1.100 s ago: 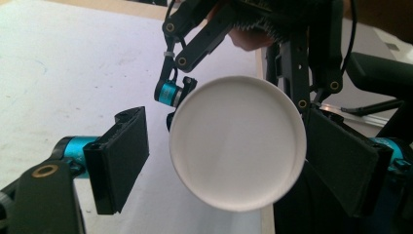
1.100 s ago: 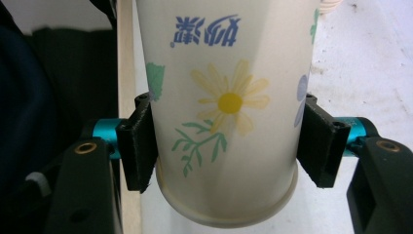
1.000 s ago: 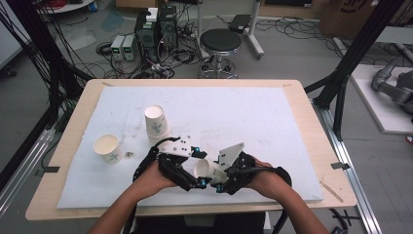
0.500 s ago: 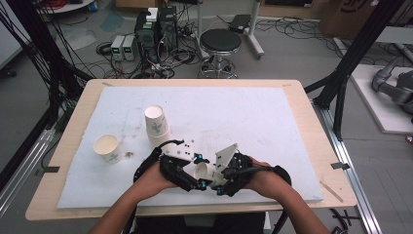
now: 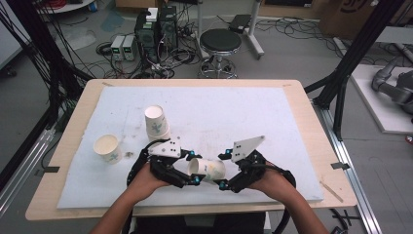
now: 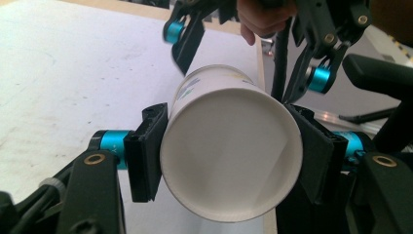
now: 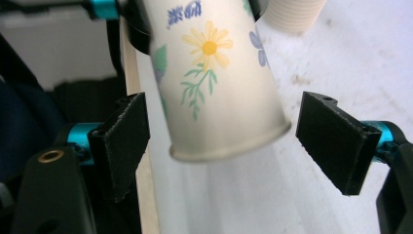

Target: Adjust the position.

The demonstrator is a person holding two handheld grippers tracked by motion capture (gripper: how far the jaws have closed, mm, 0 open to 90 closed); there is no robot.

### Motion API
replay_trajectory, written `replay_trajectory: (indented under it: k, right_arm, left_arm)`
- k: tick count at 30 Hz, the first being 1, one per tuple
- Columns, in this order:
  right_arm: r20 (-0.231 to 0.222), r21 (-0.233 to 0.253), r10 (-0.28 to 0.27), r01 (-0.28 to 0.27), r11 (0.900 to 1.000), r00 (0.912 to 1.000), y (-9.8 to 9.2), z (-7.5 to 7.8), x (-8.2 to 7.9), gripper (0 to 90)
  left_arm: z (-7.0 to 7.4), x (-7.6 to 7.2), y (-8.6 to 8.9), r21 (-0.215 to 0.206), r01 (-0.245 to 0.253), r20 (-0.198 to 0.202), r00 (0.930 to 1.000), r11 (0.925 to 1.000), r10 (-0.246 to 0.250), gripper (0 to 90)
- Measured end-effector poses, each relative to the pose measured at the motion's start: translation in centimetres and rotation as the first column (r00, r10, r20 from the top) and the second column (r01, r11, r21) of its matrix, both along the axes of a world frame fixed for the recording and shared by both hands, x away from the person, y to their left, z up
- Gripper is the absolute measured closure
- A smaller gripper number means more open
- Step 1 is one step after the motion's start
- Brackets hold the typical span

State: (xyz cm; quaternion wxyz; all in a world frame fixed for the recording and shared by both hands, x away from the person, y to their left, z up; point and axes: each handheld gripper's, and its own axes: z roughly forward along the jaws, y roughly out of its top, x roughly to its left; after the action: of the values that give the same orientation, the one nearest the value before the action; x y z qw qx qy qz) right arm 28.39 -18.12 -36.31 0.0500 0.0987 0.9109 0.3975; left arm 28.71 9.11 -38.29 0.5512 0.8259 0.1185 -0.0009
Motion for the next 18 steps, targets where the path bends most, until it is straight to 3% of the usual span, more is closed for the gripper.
replay_trajectory:
  k: [4, 8, 13, 16, 18]
  right_arm:
    - [0.002, 0.100, -0.039, 0.038, 0.994, 0.9992, -0.8, 0.2, -0.2, 20.4]
    - [0.016, 0.203, -0.087, 0.082, 0.976, 0.9961, -1.7, -0.2, -0.6, 19.5]
    - [0.051, 0.281, -0.153, 0.133, 0.950, 0.9869, -2.7, -1.4, -1.1, 19.6]
    - [0.058, 0.323, -0.184, 0.156, 0.933, 0.9812, -3.3, -2.0, -1.3, 19.6]
    - [0.048, 0.337, -0.190, 0.163, 0.927, 0.9807, -3.7, -2.5, -1.3, 19.8]
  left_arm:
    - [-0.3, -0.1, 0.8, -0.040, -0.035, 0.006, 0.9994, 0.9986, 0.035, 36.0]
    - [-0.6, -0.3, 1.4, -0.083, -0.072, 0.018, 0.9971, 0.9940, 0.074, 36.0]
    - [-0.9, -0.5, 1.8, -0.110, -0.087, 0.027, 0.9955, 0.9901, 0.091, 35.9]
    - [-0.9, -0.6, 1.9, -0.116, -0.092, 0.033, 0.9948, 0.9890, 0.096, 35.8]
    - [-0.9, -0.6, 1.9, -0.126, -0.094, 0.036, 0.9944, 0.9876, 0.099, 35.8]
